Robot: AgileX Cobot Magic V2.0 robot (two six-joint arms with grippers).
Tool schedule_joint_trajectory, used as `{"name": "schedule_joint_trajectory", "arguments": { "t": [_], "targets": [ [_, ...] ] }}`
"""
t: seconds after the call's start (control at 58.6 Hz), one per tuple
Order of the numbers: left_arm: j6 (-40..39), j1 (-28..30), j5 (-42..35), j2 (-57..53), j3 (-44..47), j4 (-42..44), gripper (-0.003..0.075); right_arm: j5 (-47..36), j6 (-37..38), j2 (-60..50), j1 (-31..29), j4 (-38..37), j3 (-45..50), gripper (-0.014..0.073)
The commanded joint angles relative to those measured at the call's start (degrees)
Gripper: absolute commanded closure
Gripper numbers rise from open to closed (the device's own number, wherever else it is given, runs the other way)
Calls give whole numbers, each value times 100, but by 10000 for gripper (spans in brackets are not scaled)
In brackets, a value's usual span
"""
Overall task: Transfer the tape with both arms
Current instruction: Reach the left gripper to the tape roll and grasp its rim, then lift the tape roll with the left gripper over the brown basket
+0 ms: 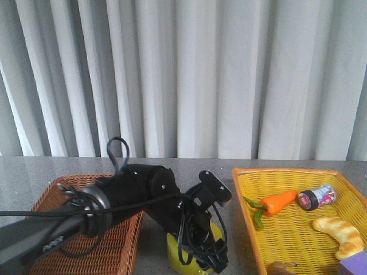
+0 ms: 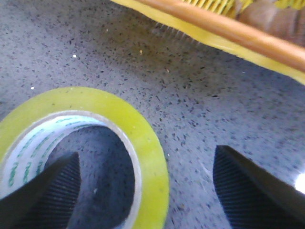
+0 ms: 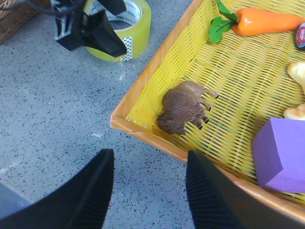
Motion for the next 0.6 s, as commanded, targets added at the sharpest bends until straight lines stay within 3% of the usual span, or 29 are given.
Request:
{"name": "schedule_joint_trajectory", "arguments": {
  "t": [0.0, 0.171, 0.41, 0.58],
  "targets": [
    [-133, -40, -190, -101, -307, -120, 179, -326, -1, -31, -34, -25, -154, 250],
    [-168, -40, -273, 57, -313, -82, 274, -326, -1, -31, -34, -25, -154, 250],
    [-180, -40, -166, 45, -313, -92, 526, -326, -1, -31, -34, -25, -154, 250],
    [-180, -40, -65, -8, -313, -92, 584, -326, -1, -31, -34, -25, -154, 250]
  ]
}}
